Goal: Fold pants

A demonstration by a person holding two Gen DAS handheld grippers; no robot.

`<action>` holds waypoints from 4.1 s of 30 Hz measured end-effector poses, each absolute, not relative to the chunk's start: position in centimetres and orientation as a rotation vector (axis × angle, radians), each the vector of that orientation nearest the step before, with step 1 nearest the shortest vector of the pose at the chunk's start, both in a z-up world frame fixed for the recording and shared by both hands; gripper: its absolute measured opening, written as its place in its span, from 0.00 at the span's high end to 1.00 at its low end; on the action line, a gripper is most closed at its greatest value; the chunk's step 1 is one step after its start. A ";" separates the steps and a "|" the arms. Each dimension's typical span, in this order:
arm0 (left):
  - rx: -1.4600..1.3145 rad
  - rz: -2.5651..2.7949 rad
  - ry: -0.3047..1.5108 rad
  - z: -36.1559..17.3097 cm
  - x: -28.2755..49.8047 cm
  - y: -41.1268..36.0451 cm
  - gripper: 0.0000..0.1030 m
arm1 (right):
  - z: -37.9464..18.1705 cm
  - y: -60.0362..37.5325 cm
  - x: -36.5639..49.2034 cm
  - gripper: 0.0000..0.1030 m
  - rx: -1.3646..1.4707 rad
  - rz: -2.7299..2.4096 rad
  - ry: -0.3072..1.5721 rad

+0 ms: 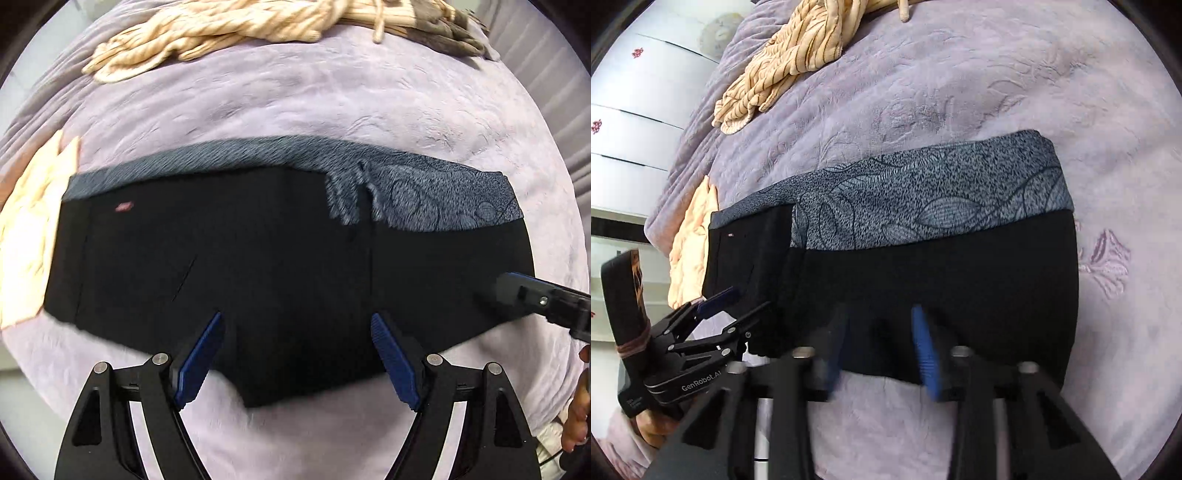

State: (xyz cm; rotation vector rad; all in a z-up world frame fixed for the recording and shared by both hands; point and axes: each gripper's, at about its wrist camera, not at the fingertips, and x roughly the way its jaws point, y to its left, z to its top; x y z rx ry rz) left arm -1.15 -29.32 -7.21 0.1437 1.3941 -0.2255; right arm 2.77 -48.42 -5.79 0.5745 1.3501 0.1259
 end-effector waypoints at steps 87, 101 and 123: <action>-0.216 -0.058 1.435 -10.1 -0.8 -2.0 0.00 | -9.7 -26.4 4.9 0.31 0.296 0.021 1.599; -0.234 -0.065 1.443 -10.6 -0.5 -1.7 0.00 | -10.9 -24.4 4.3 0.28 0.265 0.017 1.611; -0.343 -0.081 1.409 -11.0 -0.1 0.0 0.00 | -11.8 -23.1 4.1 0.25 0.248 0.020 1.610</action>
